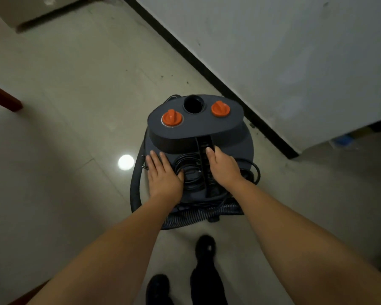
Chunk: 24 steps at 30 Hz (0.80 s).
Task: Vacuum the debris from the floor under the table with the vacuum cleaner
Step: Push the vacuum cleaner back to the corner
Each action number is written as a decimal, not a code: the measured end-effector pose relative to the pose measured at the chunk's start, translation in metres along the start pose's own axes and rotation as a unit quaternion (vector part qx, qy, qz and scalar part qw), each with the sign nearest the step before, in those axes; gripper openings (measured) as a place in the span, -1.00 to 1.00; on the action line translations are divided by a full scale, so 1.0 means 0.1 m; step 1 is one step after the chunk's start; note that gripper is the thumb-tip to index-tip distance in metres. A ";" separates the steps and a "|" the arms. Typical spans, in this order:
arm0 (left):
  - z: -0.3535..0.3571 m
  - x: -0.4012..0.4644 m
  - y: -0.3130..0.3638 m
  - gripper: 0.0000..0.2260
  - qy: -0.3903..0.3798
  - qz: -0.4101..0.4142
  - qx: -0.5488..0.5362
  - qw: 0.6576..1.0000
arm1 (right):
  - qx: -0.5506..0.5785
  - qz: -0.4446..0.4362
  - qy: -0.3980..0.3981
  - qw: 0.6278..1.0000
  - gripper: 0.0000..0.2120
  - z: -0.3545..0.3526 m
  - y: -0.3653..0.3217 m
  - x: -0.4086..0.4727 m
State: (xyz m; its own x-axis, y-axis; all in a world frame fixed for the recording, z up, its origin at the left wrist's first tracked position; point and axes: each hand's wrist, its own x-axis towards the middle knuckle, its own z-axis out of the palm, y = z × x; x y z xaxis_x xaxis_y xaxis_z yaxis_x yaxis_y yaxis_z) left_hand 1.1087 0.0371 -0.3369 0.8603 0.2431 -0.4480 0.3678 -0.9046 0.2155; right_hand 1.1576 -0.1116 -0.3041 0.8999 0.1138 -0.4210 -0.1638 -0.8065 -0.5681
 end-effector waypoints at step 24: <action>0.85 -1.49 0.19 -0.29 -0.045 0.257 0.148 0.954 | 0.074 0.186 0.227 0.953 -0.61 0.60 1.03 -2.38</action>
State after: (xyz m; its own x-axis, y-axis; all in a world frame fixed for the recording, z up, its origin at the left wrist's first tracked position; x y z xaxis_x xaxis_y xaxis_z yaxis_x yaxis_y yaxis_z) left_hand 0.9575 -0.0459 -0.3396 0.8612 -0.2788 -0.4249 -0.2218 -0.9584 0.1794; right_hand 0.9020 -0.1864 -0.3047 0.8450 -0.4543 -0.2821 -0.5307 -0.6472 -0.5473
